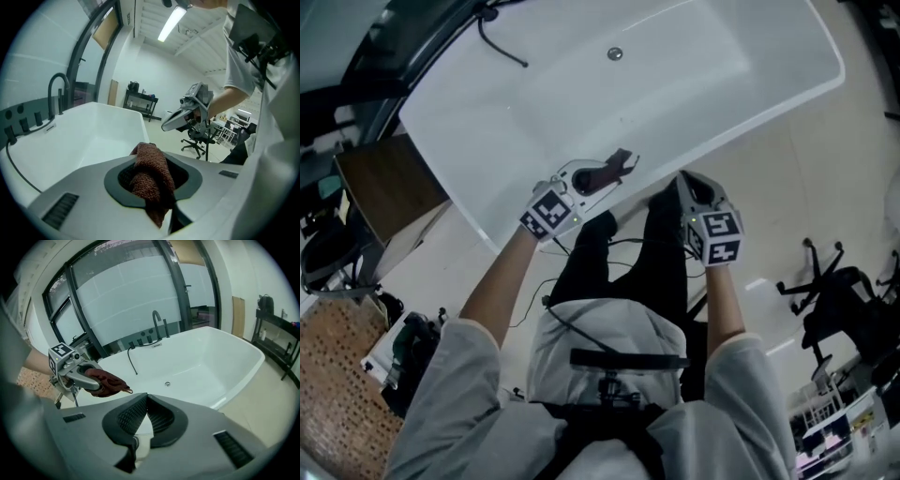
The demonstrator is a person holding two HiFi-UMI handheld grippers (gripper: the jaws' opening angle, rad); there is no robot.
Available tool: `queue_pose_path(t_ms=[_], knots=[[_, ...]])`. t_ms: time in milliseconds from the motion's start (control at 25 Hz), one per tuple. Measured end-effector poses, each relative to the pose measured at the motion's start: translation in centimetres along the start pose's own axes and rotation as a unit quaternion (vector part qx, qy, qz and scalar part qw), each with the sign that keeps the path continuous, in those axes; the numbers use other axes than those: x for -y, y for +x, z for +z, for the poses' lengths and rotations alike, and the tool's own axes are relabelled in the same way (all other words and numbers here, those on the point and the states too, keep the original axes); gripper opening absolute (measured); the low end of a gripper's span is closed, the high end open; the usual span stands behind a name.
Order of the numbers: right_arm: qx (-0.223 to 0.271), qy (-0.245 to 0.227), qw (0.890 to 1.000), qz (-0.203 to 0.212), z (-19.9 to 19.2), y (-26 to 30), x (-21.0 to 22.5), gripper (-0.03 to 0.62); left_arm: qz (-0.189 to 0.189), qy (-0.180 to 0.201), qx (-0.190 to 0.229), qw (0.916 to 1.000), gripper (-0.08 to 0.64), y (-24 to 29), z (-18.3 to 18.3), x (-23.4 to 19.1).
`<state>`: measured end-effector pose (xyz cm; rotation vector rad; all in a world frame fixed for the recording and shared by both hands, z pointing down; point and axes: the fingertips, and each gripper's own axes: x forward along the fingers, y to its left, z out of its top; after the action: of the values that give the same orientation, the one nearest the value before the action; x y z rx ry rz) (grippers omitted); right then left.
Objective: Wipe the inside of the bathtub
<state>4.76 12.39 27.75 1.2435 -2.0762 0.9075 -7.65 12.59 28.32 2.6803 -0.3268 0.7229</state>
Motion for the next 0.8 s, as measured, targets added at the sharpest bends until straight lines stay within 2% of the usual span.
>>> queue_pose_path(t_ms=[240,440,680,800], knots=[[-0.02,0.002,1.0,0.012,-1.7,3.0,1.6,0.005,-0.047,-0.017,-0.036,0.9981,0.098,3.9,-3.7,-0.5],[-0.04,0.001,0.999,0.0,-3.5,4.2,4.2,0.005,-0.092,-0.023,-0.06,0.9937,0.098,8.1,-5.7,0.4],[-0.07,-0.012,0.997,-0.01,-4.5,4.9,4.6,0.005,-0.123,-0.045,-0.075,0.9885,0.098,10.2,-7.8,0.6],[-0.07,-0.009,0.997,-0.011,-4.1,5.3,5.1,0.005,-0.142,-0.053,-0.089,0.9845,0.098,11.3,-8.9,0.9]])
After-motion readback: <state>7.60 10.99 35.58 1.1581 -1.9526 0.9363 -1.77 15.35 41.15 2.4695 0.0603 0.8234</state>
